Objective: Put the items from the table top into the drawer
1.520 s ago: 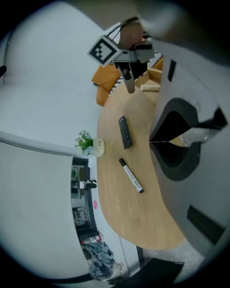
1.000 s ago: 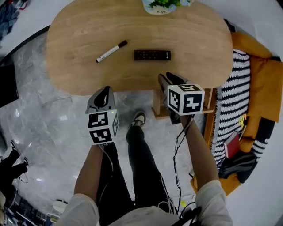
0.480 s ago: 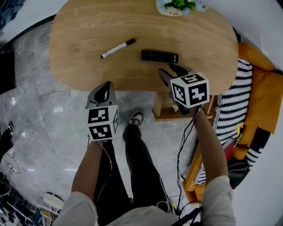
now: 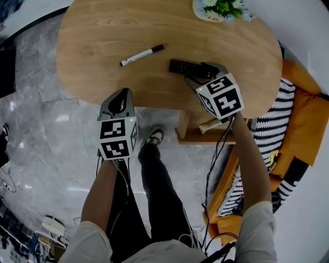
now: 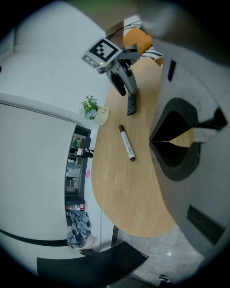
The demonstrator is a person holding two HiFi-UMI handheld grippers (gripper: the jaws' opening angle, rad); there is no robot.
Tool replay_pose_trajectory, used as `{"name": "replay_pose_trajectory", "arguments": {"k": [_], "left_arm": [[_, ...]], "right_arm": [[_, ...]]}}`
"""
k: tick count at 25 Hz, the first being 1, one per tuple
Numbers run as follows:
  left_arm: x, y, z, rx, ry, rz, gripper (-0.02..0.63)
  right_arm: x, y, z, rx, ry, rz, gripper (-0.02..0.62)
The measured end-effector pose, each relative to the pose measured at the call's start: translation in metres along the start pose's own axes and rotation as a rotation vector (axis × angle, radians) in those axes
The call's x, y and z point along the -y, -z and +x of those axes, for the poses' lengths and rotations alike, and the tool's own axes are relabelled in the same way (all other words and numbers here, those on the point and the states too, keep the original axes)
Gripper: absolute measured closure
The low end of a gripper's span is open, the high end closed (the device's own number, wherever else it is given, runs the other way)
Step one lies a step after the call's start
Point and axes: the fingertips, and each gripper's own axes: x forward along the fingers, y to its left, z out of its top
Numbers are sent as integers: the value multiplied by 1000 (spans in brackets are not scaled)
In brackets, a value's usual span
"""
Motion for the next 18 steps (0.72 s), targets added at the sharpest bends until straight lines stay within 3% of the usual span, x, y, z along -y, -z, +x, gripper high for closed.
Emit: {"name": "replay_pose_trajectory", "arguments": {"k": [9, 18], "left_arm": [[-6, 3, 5, 2, -24, -29, 595], [-7, 5, -1, -3, -34, -30, 595]], "right_arm": [[-3, 0, 24, -100, -82, -286, 286], [-7, 8, 32, -167, -169, -379, 379]]}}
